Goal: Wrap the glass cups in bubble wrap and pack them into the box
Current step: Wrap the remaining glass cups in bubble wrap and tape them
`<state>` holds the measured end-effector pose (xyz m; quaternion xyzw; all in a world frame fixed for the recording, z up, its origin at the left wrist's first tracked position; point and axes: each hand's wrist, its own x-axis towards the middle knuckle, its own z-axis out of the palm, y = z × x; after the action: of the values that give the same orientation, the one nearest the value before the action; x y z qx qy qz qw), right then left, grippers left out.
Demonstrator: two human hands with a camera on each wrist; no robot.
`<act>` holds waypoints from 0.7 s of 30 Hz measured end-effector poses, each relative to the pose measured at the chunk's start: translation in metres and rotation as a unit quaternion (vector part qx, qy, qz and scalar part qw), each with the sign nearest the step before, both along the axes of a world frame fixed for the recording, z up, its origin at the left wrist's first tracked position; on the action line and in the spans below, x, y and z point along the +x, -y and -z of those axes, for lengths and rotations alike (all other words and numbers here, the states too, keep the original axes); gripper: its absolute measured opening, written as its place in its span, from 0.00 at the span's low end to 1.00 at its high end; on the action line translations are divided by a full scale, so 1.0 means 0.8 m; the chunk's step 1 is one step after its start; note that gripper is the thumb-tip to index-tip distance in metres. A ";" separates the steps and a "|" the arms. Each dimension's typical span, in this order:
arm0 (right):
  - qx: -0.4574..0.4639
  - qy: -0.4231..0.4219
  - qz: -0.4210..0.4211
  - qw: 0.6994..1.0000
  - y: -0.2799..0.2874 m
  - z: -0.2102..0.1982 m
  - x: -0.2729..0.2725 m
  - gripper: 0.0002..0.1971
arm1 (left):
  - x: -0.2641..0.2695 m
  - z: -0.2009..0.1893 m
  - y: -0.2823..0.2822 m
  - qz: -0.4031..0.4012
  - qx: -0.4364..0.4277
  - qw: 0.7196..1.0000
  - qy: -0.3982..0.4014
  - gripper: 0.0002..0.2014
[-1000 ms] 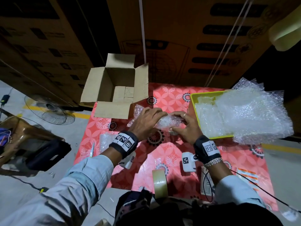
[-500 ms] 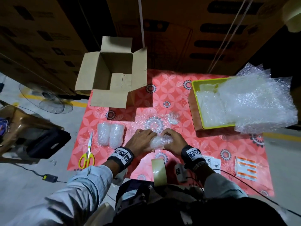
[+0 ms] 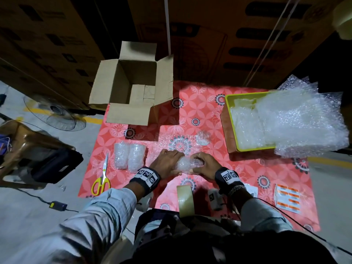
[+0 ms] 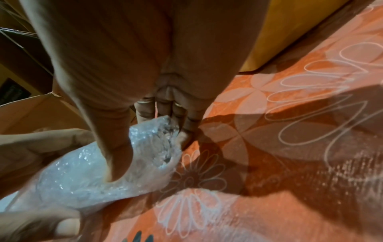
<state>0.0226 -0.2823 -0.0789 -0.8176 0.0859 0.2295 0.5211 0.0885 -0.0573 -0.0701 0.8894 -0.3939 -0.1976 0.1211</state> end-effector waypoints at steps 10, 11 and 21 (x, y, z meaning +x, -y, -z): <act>-0.041 0.054 -0.004 0.998 0.003 0.012 -0.001 0.27 | 0.001 0.009 0.004 -0.023 -0.010 0.999 0.045 0.40; -0.048 0.062 0.013 0.997 0.003 0.009 0.000 0.29 | 0.002 0.009 0.005 -0.025 -0.008 0.998 0.051 0.42; -0.070 0.034 0.027 0.997 0.006 -0.004 0.037 0.19 | 0.028 -0.001 0.005 -0.088 -0.043 0.995 -0.020 0.35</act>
<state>0.0518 -0.2868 -0.0760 -0.8568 0.1062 0.1804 0.4713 0.1111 -0.0615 -0.0696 0.9103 -0.3200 -0.1872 0.1841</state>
